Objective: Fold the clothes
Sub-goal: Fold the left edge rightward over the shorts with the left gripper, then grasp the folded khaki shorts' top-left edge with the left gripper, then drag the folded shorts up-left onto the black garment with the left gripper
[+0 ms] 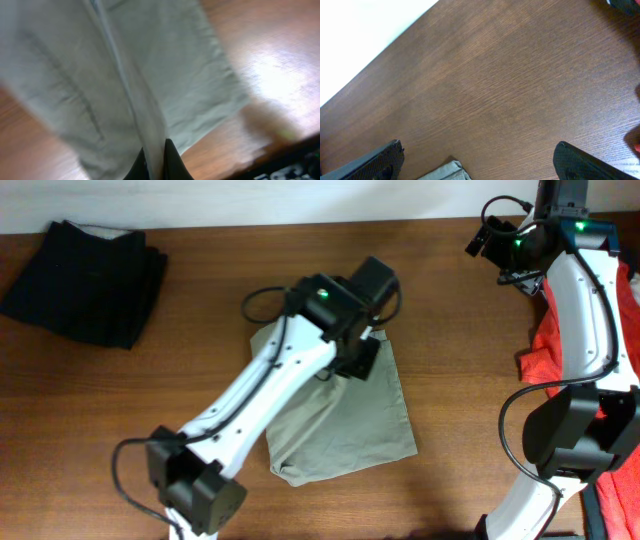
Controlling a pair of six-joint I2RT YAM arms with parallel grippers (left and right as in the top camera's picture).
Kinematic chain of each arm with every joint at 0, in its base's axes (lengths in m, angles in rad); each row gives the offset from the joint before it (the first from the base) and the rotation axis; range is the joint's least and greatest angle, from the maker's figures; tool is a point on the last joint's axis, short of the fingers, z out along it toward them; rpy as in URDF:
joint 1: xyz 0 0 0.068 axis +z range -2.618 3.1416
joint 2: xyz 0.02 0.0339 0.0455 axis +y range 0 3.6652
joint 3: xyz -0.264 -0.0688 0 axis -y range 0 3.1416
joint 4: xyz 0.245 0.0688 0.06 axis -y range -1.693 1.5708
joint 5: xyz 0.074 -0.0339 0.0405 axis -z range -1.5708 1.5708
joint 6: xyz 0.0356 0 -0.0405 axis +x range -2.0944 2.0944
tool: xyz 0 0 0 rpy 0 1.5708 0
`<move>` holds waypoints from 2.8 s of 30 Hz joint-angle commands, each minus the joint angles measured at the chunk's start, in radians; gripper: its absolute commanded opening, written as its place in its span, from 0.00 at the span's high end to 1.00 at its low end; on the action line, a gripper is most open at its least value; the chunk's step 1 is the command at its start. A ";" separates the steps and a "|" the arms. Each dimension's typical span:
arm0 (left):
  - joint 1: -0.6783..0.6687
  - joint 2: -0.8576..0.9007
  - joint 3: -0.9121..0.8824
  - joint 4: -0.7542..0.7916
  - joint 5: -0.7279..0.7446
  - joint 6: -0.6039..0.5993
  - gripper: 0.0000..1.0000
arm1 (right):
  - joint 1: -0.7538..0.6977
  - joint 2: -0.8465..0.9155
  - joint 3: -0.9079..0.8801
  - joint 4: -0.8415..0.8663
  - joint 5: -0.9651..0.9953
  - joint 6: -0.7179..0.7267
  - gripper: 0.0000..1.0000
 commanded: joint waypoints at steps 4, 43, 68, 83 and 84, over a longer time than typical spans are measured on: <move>-0.113 0.105 -0.004 0.071 0.146 0.103 1.00 | -0.011 0.113 0.017 -0.054 -0.018 -0.193 0.01; 0.423 0.212 -0.159 -0.031 0.253 0.078 0.01 | -0.157 0.209 0.020 -0.034 -0.158 -0.221 0.01; 0.330 0.182 -0.505 0.254 0.259 0.074 0.40 | -0.157 0.209 0.021 -0.034 -0.158 -0.221 0.01; 0.524 0.182 -0.379 0.422 -0.111 0.183 1.00 | -0.157 0.209 0.021 -0.034 -0.158 -0.221 0.01; 0.549 0.182 -0.347 0.423 -0.113 0.235 1.00 | -0.157 0.209 0.021 -0.034 -0.158 -0.221 0.01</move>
